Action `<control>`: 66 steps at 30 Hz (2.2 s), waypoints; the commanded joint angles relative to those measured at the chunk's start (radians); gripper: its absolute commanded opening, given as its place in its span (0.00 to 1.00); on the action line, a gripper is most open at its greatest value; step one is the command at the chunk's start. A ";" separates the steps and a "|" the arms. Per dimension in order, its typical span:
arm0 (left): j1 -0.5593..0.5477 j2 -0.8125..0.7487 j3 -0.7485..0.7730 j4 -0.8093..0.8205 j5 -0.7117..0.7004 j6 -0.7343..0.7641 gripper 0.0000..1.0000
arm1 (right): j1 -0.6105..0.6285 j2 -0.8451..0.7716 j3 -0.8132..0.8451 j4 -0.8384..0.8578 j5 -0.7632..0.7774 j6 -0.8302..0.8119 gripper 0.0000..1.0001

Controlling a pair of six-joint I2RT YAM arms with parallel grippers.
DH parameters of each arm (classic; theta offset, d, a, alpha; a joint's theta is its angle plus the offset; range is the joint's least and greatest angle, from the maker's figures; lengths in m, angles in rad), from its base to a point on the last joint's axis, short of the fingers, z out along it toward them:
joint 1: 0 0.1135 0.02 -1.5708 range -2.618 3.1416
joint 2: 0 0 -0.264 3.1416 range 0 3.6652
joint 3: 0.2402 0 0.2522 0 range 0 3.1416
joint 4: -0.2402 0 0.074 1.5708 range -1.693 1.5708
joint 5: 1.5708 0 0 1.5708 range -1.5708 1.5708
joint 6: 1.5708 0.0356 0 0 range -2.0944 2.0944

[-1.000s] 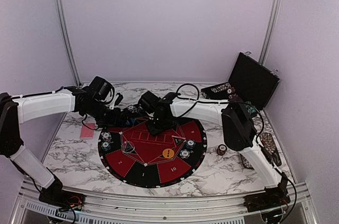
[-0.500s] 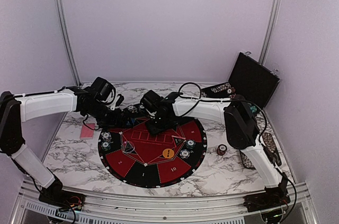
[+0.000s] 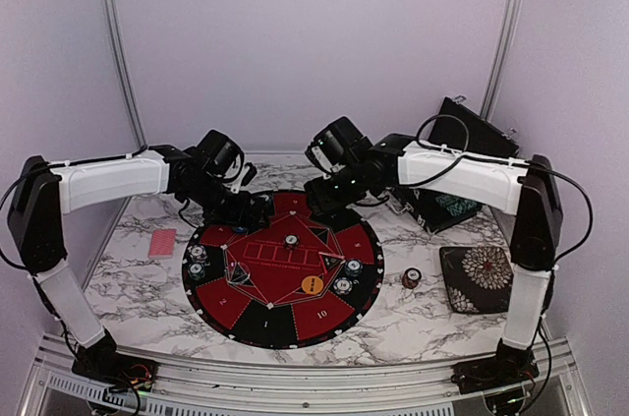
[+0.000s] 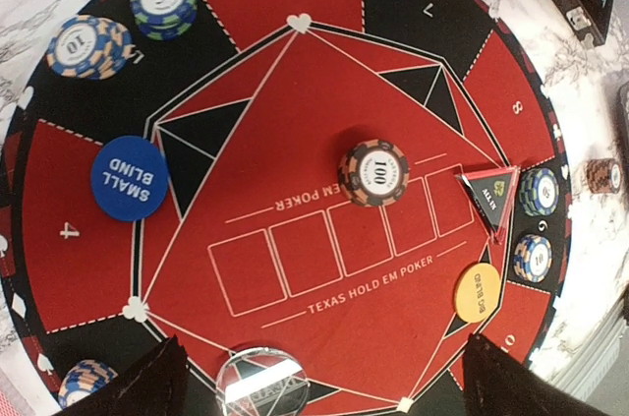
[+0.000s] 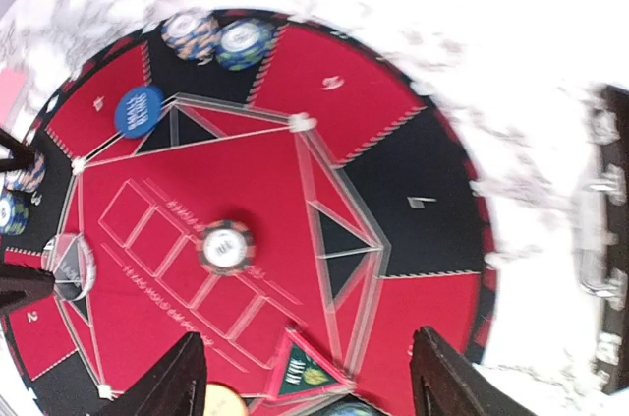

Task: Distribute texas hold em gaming equipment
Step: Place the poker chips pile in the community card area, then move the pile of poker chips to the small blind area.

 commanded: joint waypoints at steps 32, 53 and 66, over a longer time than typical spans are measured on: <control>-0.176 0.628 0.636 -0.311 -0.198 -0.045 0.74 | -0.144 -0.390 -0.384 0.184 0.016 -0.054 0.70; -0.198 0.661 0.673 -0.354 -0.272 -0.023 0.62 | -0.145 -0.413 -0.414 0.201 0.017 -0.041 0.70; -0.206 0.661 0.653 -0.354 -0.308 -0.023 0.56 | -0.145 -0.418 -0.426 0.206 0.016 -0.035 0.70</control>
